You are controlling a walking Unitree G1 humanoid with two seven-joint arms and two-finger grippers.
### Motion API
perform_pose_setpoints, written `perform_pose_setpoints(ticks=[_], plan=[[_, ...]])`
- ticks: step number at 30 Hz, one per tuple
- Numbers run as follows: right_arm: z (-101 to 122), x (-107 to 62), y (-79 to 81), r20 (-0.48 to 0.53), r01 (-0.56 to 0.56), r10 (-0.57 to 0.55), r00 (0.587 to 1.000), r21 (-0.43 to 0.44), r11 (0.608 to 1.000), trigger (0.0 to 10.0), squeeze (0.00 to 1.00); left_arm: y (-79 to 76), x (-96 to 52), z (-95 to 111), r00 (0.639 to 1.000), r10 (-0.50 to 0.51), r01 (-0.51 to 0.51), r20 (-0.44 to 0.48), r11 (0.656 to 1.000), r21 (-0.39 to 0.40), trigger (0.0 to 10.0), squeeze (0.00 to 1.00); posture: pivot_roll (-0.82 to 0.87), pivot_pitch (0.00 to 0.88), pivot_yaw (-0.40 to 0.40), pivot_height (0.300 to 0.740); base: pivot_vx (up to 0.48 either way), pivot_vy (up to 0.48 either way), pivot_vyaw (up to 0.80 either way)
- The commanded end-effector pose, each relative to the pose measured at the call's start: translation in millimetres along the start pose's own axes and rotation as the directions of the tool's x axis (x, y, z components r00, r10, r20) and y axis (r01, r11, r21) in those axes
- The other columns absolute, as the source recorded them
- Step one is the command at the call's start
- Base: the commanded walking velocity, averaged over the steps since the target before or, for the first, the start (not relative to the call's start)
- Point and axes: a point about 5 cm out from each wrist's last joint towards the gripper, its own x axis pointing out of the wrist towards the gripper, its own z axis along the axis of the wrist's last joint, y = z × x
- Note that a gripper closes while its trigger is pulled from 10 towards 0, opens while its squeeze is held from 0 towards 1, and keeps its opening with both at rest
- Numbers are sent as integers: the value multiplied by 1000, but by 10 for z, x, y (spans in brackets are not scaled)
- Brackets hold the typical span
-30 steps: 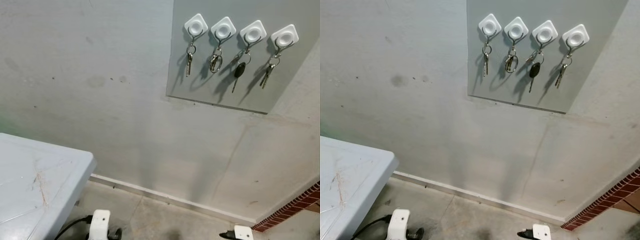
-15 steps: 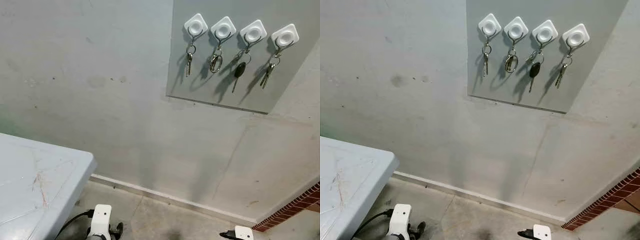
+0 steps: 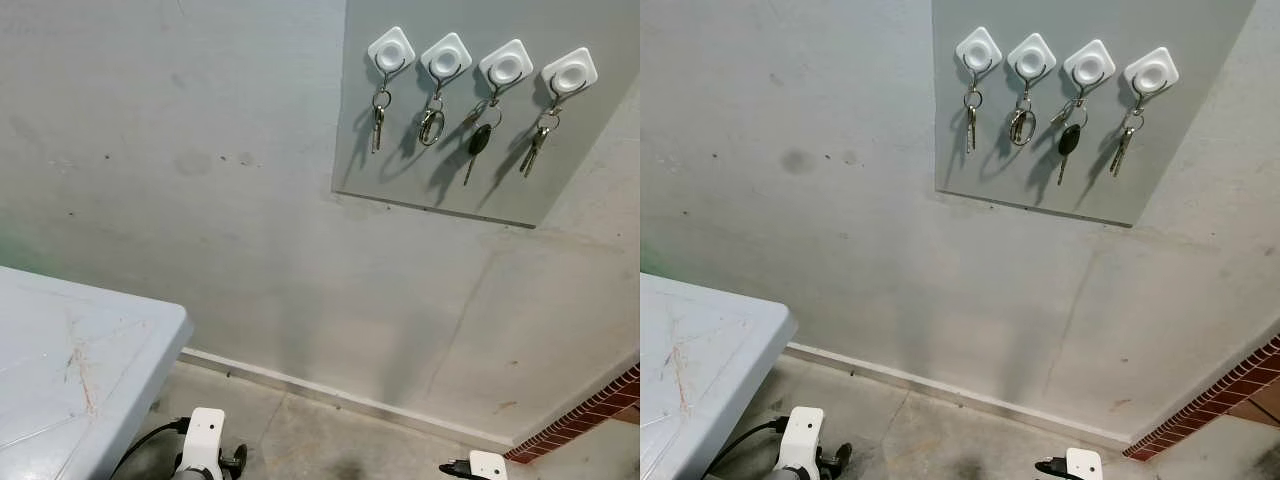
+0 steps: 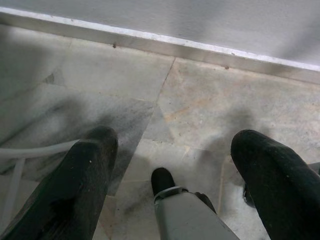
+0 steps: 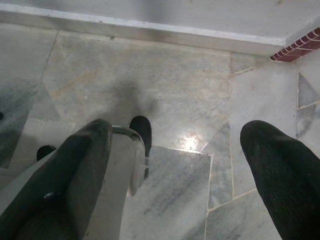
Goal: Hang keys on a hook
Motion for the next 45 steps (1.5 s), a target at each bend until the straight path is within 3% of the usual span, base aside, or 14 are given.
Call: perform_pose_setpoints(ticks=[1, 45], plan=[[12, 3, 3, 4, 0, 0, 1000, 5, 1000, 10000, 0, 2, 2, 3, 1000, 0, 0, -3, 1000, 7, 10000, 0, -47, 0, -2, 740, 0, -480, 0], [12, 4, -4, 1, 11, -11, 1000, 9, 1000, 10000, 0, 4, 17, 53, 1000, 5, -5, 6, 1000, 5, 10000, 0, -46, 0, -4, 740, 0, -439, -87]])
